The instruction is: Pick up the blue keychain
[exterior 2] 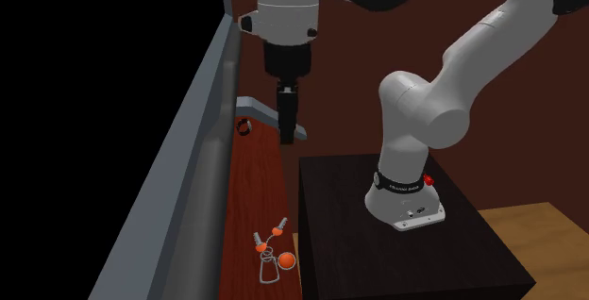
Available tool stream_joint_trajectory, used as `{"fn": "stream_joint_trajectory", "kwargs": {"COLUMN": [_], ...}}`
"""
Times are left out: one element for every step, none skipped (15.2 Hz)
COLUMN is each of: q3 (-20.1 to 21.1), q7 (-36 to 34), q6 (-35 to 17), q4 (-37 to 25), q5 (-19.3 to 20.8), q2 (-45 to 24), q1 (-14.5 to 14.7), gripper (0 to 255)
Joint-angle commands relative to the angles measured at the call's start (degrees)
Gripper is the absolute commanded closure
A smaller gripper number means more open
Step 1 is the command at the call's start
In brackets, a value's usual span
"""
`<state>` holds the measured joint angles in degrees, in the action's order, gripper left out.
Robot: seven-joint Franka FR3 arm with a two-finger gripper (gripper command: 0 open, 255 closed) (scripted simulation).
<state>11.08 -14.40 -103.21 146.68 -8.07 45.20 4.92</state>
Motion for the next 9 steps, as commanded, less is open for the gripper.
{"fn": "stream_joint_trajectory", "kwargs": {"q3": [2.6,3.93,5.27,6.62,7.99,9.35,10.74,12.14,13.54], "q7": [-3.14,-4.63,-6.13,-7.63,-9.14,-10.66,-12.18,-13.72,-15.29], "q6": [-2.37,-3.69,-5.04,-6.43,-7.84,-9.28,-10.75,-12.23,-13.74], "q4": [0.83,1.35,1.78,2.13,2.4,2.57,2.66,2.67,2.58], "q5": [-1.65,-2.47,-3.26,-4.02,-4.75,-5.42,-6.04,-6.6,-7.07], "q2": [-1.57,-2.4,-3.34,-4.39,-5.55,-6.82,-8.19,-9.67,-11.26], "q1": [0.67,1.0,1.32,1.62,1.88,2.13,2.32,2.47,2.57], "gripper": [0,0,0,0,0,0,0,0,0]}}
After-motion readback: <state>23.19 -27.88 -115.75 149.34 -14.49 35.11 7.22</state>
